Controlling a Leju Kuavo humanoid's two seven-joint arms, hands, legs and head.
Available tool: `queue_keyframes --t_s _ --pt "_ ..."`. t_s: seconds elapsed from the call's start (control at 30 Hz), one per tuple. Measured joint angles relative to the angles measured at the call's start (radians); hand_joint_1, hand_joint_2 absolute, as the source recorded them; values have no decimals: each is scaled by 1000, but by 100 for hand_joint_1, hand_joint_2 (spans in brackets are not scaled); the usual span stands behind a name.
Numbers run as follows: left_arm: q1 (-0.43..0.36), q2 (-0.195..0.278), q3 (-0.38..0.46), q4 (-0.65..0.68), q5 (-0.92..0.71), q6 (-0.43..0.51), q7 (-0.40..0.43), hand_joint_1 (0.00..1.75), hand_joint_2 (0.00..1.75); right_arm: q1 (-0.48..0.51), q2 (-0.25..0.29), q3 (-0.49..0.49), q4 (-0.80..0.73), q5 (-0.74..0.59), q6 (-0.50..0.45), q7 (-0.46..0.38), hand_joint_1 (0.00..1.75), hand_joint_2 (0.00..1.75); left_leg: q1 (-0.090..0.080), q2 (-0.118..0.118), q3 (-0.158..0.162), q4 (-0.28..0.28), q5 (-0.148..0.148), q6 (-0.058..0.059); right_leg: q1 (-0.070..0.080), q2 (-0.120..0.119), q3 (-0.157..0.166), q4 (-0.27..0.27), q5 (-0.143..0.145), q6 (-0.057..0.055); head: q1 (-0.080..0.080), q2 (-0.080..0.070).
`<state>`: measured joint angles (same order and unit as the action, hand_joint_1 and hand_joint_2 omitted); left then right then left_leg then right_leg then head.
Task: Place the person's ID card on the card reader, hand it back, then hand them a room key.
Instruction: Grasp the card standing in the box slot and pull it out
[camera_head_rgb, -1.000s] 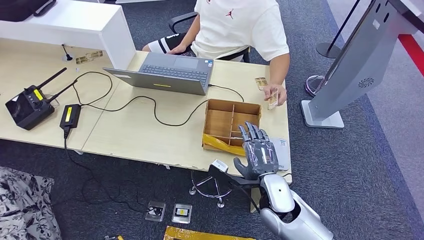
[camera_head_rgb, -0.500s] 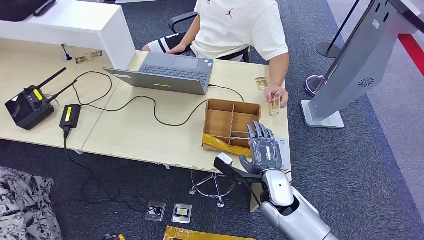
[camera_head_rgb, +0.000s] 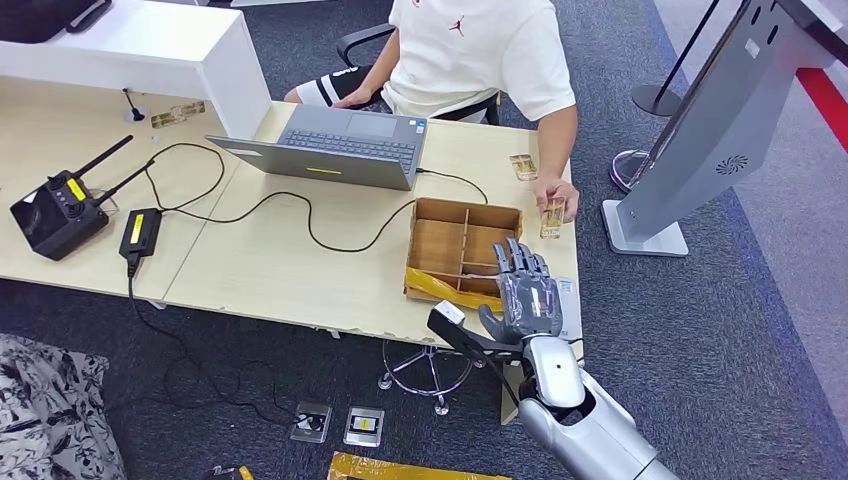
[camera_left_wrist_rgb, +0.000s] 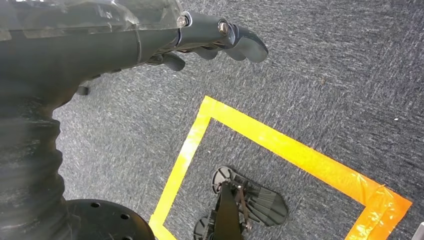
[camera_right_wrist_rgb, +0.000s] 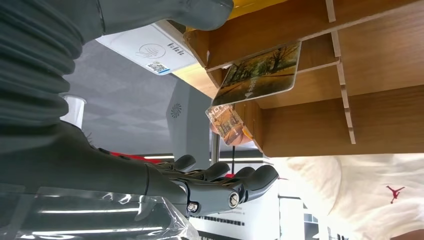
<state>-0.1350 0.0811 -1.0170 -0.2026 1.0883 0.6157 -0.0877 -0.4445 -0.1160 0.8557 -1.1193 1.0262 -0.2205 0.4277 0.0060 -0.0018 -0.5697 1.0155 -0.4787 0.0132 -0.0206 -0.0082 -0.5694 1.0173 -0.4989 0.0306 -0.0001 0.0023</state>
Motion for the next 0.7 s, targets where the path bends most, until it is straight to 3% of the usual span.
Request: queue_keyframes --t_s 0.43,0.7 --pt "-2 -1 0 0 -19 0 3 0 175 -40 24 1 40 -9 5 -31 7 175 0 0 0 0 0 0 0 0 0 0 0 0 0 0" --pt "-6 -3 0 0 -43 0 10 0 175 -97 58 2 115 -31 4 -67 23 175 0 0 -1 0 0 0 0 0 -1 0 0 0 0 0"
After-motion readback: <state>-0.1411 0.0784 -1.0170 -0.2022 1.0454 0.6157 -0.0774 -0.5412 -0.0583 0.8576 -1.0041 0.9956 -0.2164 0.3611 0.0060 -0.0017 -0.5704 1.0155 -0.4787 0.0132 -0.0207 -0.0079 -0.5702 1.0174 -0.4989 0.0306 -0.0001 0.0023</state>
